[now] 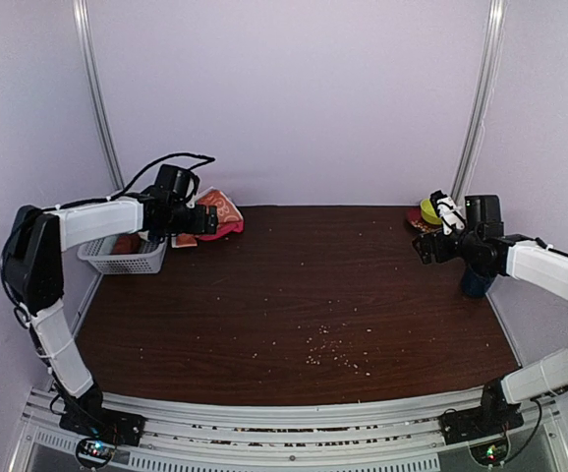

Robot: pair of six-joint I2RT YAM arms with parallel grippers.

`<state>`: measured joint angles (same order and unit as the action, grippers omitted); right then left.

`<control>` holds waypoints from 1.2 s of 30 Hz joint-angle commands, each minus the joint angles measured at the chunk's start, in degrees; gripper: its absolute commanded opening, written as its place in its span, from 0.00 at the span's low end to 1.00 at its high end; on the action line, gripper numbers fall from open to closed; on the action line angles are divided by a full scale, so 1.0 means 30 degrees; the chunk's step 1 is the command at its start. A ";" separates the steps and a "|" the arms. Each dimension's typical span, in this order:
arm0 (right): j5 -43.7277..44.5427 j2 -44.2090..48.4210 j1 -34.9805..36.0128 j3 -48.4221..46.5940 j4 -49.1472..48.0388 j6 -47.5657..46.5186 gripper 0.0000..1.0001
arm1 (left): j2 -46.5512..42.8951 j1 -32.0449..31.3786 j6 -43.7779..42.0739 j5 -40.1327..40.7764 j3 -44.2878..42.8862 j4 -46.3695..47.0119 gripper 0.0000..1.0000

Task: Roll the towels
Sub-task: Move the towel to the center of the board.

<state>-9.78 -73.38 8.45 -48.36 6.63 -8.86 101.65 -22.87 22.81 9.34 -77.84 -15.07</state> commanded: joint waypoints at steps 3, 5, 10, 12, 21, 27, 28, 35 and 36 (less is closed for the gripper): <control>0.0420 0.0114 0.0287 -0.0433 -0.0102 -0.0247 1.00 | 0.3619 -0.0106 -0.2289 0.1699 -0.4155 0.1686 0.93; 0.0333 0.0130 0.0364 -0.0409 -0.0072 -0.0326 1.00 | 0.4501 -0.0095 -0.4013 0.1963 -0.5388 0.2356 0.91; 0.0328 0.0174 0.0522 -0.0375 -0.0041 -0.0450 1.00 | 0.6742 0.0192 -0.6601 0.2681 -0.8529 0.2549 0.89; 0.0278 0.0156 0.0568 -0.0375 -0.0058 -0.0474 1.00 | 0.7446 0.0384 -0.7183 0.2672 -0.9415 0.2802 0.89; 0.0218 0.0196 0.0639 -0.0345 -0.0007 -0.0401 1.00 | 1.0363 0.1534 -0.9193 0.2332 -1.2745 0.3389 0.91; 0.0052 0.0292 0.0670 -0.0345 -0.0011 -0.0327 1.00 | 1.0961 0.2089 -0.9707 0.0991 -1.2315 0.4486 0.86; 0.0065 0.0292 0.0692 -0.0345 -0.0014 -0.0327 1.00 | 1.1033 0.2095 -0.9796 0.0849 -1.2179 0.4568 0.84; 0.0231 0.0205 0.0907 -0.0288 -0.0095 -0.0389 1.00 | 1.1663 0.2092 -1.0030 -0.0332 -1.2039 0.4818 0.48; 0.0278 0.0182 0.0905 -0.0265 -0.0094 -0.0386 1.00 | 1.1686 0.2088 -0.9997 -0.0559 -1.2023 0.4804 0.47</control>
<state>-9.58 -73.38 10.66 -48.38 6.66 -10.13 134.78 -16.27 -6.35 11.35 -114.63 -4.01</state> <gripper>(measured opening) 0.999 0.505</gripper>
